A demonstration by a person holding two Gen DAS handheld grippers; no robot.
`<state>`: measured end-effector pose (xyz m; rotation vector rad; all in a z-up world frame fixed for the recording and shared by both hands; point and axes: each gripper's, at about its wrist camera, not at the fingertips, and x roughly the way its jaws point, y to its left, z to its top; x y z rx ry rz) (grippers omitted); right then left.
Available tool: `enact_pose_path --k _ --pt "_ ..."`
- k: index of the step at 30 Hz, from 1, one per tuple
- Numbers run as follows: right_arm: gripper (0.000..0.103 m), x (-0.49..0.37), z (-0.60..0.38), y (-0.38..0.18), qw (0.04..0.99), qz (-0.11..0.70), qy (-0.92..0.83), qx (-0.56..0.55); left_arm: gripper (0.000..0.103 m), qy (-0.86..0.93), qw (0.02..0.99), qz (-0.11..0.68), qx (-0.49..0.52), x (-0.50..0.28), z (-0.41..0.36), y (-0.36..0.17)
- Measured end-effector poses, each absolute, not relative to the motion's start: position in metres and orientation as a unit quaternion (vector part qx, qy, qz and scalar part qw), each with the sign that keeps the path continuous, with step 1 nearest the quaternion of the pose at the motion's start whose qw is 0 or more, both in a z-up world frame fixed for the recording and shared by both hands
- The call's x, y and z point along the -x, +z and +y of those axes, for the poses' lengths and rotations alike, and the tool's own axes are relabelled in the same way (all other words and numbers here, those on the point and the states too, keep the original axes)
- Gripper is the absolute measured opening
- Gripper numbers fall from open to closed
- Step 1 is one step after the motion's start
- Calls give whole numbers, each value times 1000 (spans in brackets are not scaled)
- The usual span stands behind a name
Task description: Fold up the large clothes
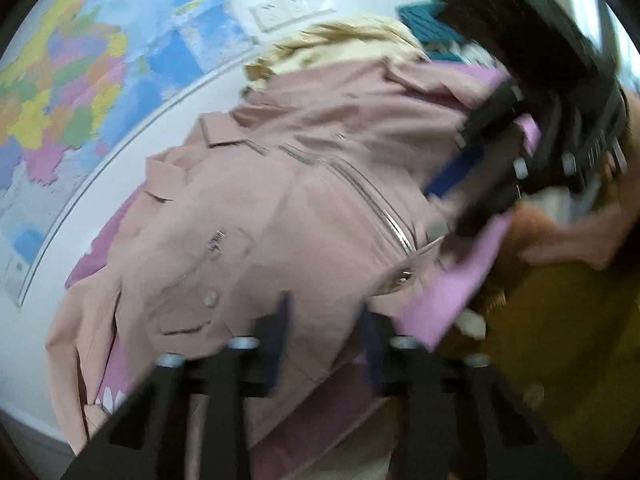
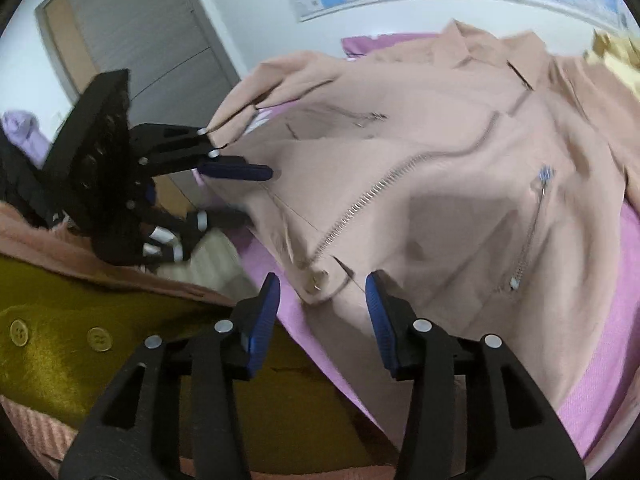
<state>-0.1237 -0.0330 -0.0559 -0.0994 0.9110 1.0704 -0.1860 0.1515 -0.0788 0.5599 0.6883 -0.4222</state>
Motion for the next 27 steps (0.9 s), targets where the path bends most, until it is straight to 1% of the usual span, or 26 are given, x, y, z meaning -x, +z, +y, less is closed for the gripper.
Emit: enact_pose_path --k 3,5,8,11,12,13,14,16,17,18,19,20,21,22,23,24,25,27 --pt "44 120 -38 -63 767 421 483 28 13 -171 914 293 -225 185 158 -65" --pt "44 120 -40 -62 772 418 478 24 14 -158 912 303 -226 183 157 -75" --pt "50 127 -36 -54 781 400 479 38 14 -147 897 330 -256 179 154 -102" --pt "50 137 -21 -51 784 389 477 78 15 -152 899 323 -254 184 156 -104" --pt "50 142 -15 -51 788 382 473 97 24 -156 900 318 -256 186 155 -103" --pt "50 145 -9 -52 792 375 468 113 30 -165 900 309 -258 191 153 -101" --pt "49 147 -3 -52 798 366 460 131 38 -172 901 299 -263 194 150 -100" --pt "49 151 9 -53 805 350 449 164 39 -173 902 292 -267 195 145 -101" --pt "47 153 15 -55 806 344 448 179 37 -173 903 292 -264 195 143 -101" --pt "46 155 21 -56 808 332 441 206 30 -171 905 291 -259 194 143 -101" --pt "45 158 26 -58 811 323 432 227 27 -168 908 289 -251 193 145 -99" --pt "42 158 27 -59 814 317 424 238 26 -169 910 290 -245 192 146 -98" --pt "39 158 27 -59 820 311 414 244 28 -167 911 292 -240 192 149 -99" --pt "36 155 26 -60 823 311 408 242 33 -165 910 294 -242 191 148 -100" --pt "35 151 24 -60 828 315 399 238 55 -148 909 297 -251 188 148 -105" --pt "35 146 19 -61 833 321 392 224 65 -125 909 299 -262 184 148 -110" --pt "35 142 16 -62 835 323 390 215 64 -125 913 291 -257 185 151 -109" --pt "34 136 10 -65 841 330 373 210 68 -150 909 300 -245 186 156 -104"
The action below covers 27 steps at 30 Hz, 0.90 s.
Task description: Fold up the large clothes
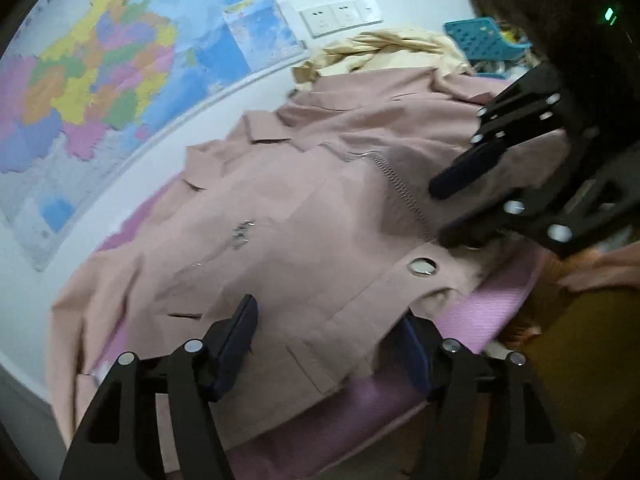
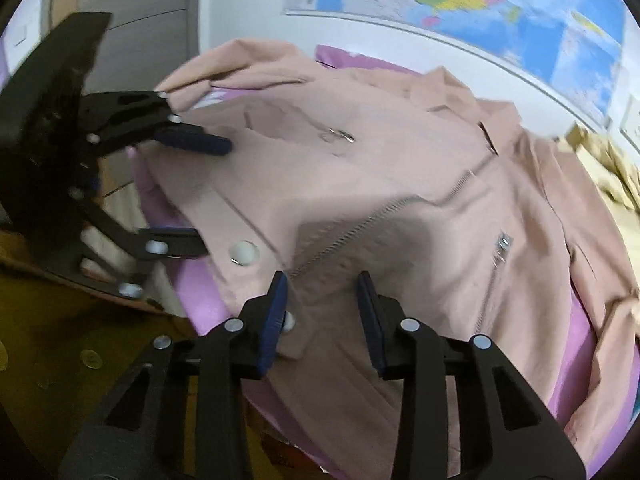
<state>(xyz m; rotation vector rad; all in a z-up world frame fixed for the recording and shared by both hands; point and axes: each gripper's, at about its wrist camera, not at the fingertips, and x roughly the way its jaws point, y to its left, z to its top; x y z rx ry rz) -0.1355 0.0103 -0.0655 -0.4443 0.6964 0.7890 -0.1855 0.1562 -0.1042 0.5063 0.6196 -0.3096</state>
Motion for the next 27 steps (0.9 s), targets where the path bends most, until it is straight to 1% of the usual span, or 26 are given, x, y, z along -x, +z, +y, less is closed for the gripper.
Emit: enact_pose_path --k 1,2,3,7,8,10,11,13,15,16,17,18,21,26,27 --pt "32 133 7 -66 847 331 362 206 68 -165 908 299 -244 189 160 -101" --pt "24 129 4 -68 849 340 353 199 68 -175 909 291 -242 193 164 -97" --pt "25 125 1 -69 848 349 353 188 71 -191 909 286 -235 198 169 -92" --pt "25 116 -22 -62 842 371 369 129 72 -229 913 278 -190 207 195 -78" --pt "27 116 -31 -57 846 368 368 115 73 -237 913 282 -177 207 200 -76" --pt "35 109 -58 -43 861 362 347 85 73 -218 923 277 -155 204 214 -71" --pt "43 106 -71 -37 870 359 330 73 73 -209 925 282 -149 203 217 -70" --pt "48 94 -108 -28 893 356 271 43 73 -190 928 289 -139 196 222 -71" --pt "65 80 -143 -24 910 362 203 14 72 -173 928 303 -130 186 223 -73" --pt "70 73 -164 -24 915 367 166 -1 72 -166 925 318 -123 177 222 -76" --pt "77 67 -180 -25 917 374 138 -12 70 -162 923 329 -120 171 220 -78" --pt "79 64 -192 -28 918 379 119 -22 68 -156 921 338 -118 165 218 -80" --pt "82 52 -217 -40 905 405 110 -73 67 -152 916 355 -111 151 214 -81" --pt "80 50 -191 -58 897 426 119 -1 67 -170 918 347 -88 143 211 -67" --pt "76 49 -189 -61 897 428 113 10 67 -168 920 342 -89 142 209 -63"
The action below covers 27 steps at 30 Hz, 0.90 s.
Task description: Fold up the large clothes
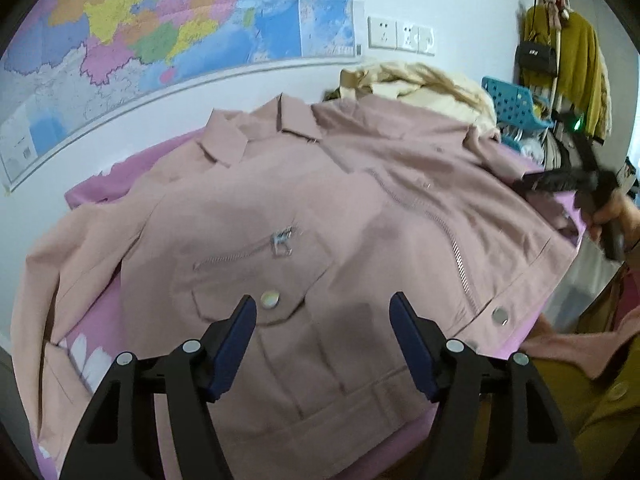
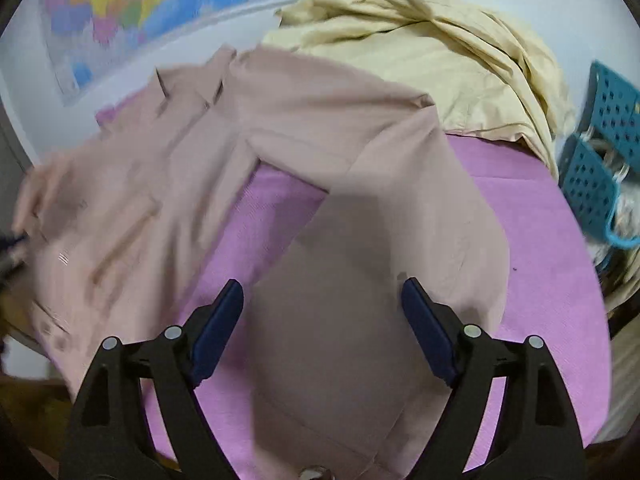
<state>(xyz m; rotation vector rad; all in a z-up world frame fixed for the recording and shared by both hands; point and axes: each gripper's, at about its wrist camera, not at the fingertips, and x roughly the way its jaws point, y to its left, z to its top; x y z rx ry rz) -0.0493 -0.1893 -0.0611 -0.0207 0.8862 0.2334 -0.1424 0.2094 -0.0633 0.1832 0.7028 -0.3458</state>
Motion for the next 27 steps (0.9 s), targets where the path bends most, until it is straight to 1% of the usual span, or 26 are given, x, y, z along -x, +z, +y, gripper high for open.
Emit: enact_pose_path --k 1,2,4,5,6,10,12,15,18,21,24,27 --pt "73 47 -187 -65 895 433 106 18 67 -168 920 341 -92 140 207 -61" --pt "64 48 -188 -67 894 435 104 17 67 -168 920 340 -94 138 205 -60" --pt "39 48 -197 -67 896 430 111 -1 68 -169 921 338 -95 135 202 -58" --pt "14 45 -201 -66 893 434 119 -17 68 -171 920 339 -95 134 201 -58" --pt "3 44 -208 -63 891 434 127 -38 68 -172 920 340 -96 131 201 -58" --pt "3 42 -225 -32 893 410 162 -89 69 -171 919 342 -97 121 199 -53" --pt "3 43 -236 -5 892 382 199 -140 69 -171 919 344 -91 113 200 -48" --pt "3 47 -241 55 892 319 266 -182 69 -173 923 330 -91 106 203 -34" --pt "3 44 -223 106 878 271 342 -195 69 -183 929 310 -85 98 208 -15" --pt "3 31 -190 142 859 242 407 -193 70 -179 938 284 -84 89 213 5" --pt "3 3 -136 164 836 243 460 -172 73 -173 946 262 -79 81 221 22" --pt "3 -38 -61 156 804 286 500 -148 73 -176 950 250 -55 73 235 34"
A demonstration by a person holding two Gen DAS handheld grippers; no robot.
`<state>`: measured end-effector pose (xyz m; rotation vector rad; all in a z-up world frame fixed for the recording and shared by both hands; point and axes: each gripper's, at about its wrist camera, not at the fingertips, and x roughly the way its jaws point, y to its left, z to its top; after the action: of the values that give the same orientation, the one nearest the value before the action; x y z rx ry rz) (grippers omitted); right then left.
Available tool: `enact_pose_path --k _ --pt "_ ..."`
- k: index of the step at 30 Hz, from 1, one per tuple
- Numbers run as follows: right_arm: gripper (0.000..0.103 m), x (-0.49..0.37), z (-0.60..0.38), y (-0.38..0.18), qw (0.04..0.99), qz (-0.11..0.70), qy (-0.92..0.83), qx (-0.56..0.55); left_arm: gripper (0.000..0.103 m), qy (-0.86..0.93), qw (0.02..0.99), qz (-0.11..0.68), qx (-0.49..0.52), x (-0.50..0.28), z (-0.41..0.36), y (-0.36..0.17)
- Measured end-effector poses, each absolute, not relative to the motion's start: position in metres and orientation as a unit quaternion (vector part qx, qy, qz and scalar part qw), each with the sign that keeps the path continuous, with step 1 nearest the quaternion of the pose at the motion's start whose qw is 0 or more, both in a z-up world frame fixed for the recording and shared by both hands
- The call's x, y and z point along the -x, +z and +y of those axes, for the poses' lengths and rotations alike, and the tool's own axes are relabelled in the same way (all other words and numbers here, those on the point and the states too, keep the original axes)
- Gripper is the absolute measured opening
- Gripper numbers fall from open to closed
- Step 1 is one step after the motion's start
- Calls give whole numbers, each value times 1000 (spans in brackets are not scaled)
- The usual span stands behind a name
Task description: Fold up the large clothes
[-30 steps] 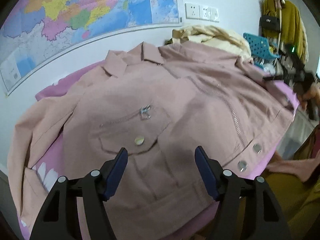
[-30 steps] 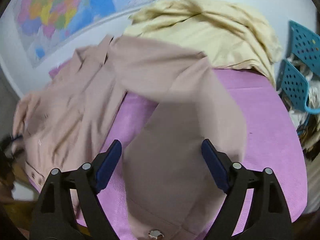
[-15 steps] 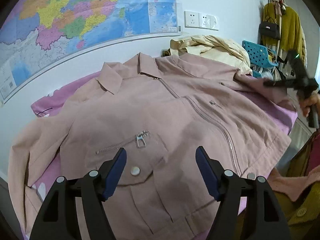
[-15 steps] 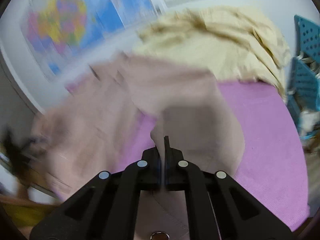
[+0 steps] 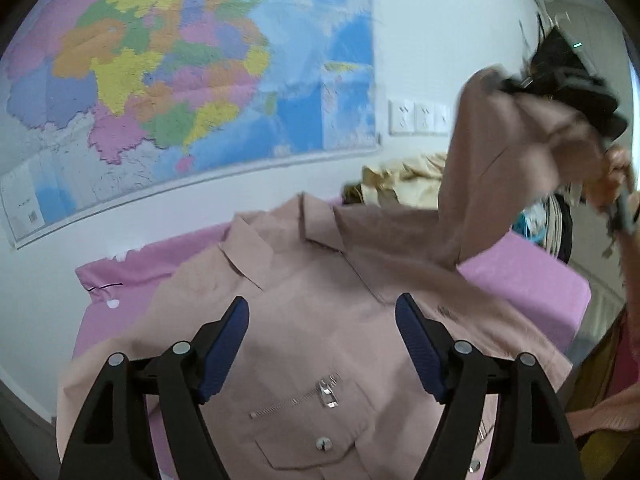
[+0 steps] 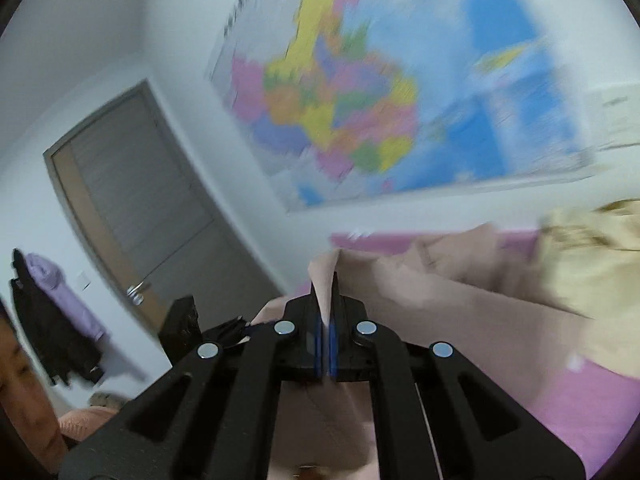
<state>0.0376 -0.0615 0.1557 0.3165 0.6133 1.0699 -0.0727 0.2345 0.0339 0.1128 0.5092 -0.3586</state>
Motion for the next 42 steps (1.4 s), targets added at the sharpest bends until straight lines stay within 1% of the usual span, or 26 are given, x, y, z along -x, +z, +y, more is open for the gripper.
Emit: enact_pose_path --k 5,8,11,13,15,17,19,21,22,23,24,26,29,31,32,33,39,42 --pt "3 -101 36 108 760 367 518 -137 77 -174 953 248 -12 65 270 33" --pt "3 -133 86 60 738 423 509 -136 79 -168 950 263 13 59 291 19" --pt "3 -147 115 21 732 460 485 -127 81 -162 944 286 12 52 298 4" --pt "10 -159 127 -2 728 482 471 -126 81 -160 939 305 8 41 299 -8" --pt "35 -163 129 -13 725 490 465 -130 82 -165 932 322 9 30 296 -18" --pt "45 -161 123 -12 735 486 458 -118 82 -172 923 343 8 15 289 -27" --pt "45 -151 103 2 755 458 459 -102 82 -183 916 357 7 5 281 -34" --pt "53 -135 72 23 772 422 466 -95 88 -186 910 370 -4 -6 271 -41" --pt "54 -132 59 27 782 407 462 -94 89 -182 908 378 -11 -13 267 -45" --pt "59 -126 42 35 793 391 458 -95 89 -181 905 384 -14 -19 263 -49" --pt "61 -119 25 39 802 378 453 -96 89 -181 902 392 -14 -25 261 -52" --pt "63 -105 -18 45 827 356 424 -98 89 -183 890 417 1 -43 260 -62" --pt "66 -98 -67 36 846 354 382 -115 88 -175 878 445 24 -66 263 -74" --pt "66 -96 -101 19 847 365 358 -146 58 -182 868 461 43 -82 266 -83" --pt "66 -97 -109 15 847 369 348 -155 26 -182 864 468 47 -87 268 -86" --pt "66 -98 -118 8 847 374 339 -163 6 -177 863 470 47 -89 270 -87" --pt "66 -113 -152 -27 848 392 298 -194 4 -68 893 442 55 -84 326 -63" --pt "66 -125 -151 -34 846 398 296 -194 4 -24 895 443 39 -74 352 -59"
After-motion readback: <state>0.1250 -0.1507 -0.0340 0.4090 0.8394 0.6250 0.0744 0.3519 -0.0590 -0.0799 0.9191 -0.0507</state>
